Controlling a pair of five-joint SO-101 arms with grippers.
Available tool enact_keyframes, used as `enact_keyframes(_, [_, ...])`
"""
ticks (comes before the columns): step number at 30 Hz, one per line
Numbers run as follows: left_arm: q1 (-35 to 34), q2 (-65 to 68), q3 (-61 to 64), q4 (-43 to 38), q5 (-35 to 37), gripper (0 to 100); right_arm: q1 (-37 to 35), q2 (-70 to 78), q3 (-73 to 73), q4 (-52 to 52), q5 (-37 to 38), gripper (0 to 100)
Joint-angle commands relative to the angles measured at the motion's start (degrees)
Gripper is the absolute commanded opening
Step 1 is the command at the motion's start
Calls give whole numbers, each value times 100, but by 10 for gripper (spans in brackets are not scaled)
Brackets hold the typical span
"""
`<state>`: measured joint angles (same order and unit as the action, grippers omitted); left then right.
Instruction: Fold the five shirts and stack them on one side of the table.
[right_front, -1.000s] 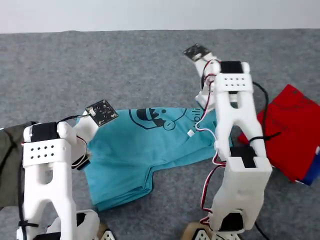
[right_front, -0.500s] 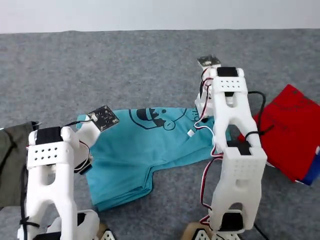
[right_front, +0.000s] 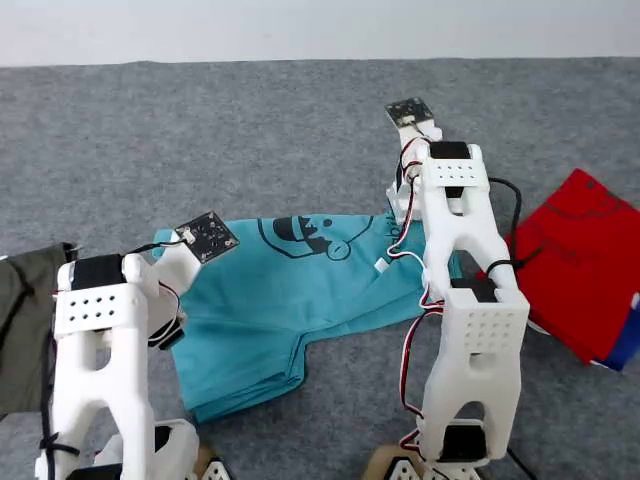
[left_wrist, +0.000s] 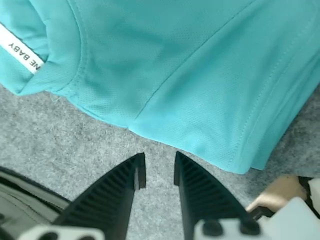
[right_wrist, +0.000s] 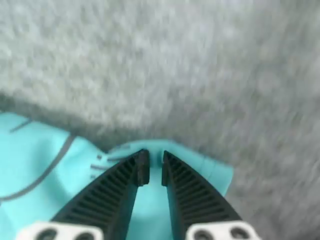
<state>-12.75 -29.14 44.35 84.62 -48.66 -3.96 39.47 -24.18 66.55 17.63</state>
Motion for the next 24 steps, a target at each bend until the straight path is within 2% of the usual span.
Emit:
enact_keyframes(1, [-44,-141,-40,-88,18,97,119,-22,-316,-365,193,64])
enact_keyframes(4, [-44,-141,-40,-88,18,97,145,-84,-316,-268,193,65])
enact_keyframes(7, [-44,-141,-40,-88,18,97,92,-198,-475,426,167,74])
enact_keyframes(10, [-44,-141,-40,-88,18,97,-40,-295,-712,1244,141,128])
enact_keyframes(14, [-35,-141,-40,-88,18,97,-48,-207,-1213,2009,-229,154])
enact_keyframes(18, [-18,-141,-40,-88,18,97,-40,-22,-1327,2378,-299,154])
enact_keyframes(24, [-26,-141,-40,-88,18,97,-40,532,-1424,2273,-308,154])
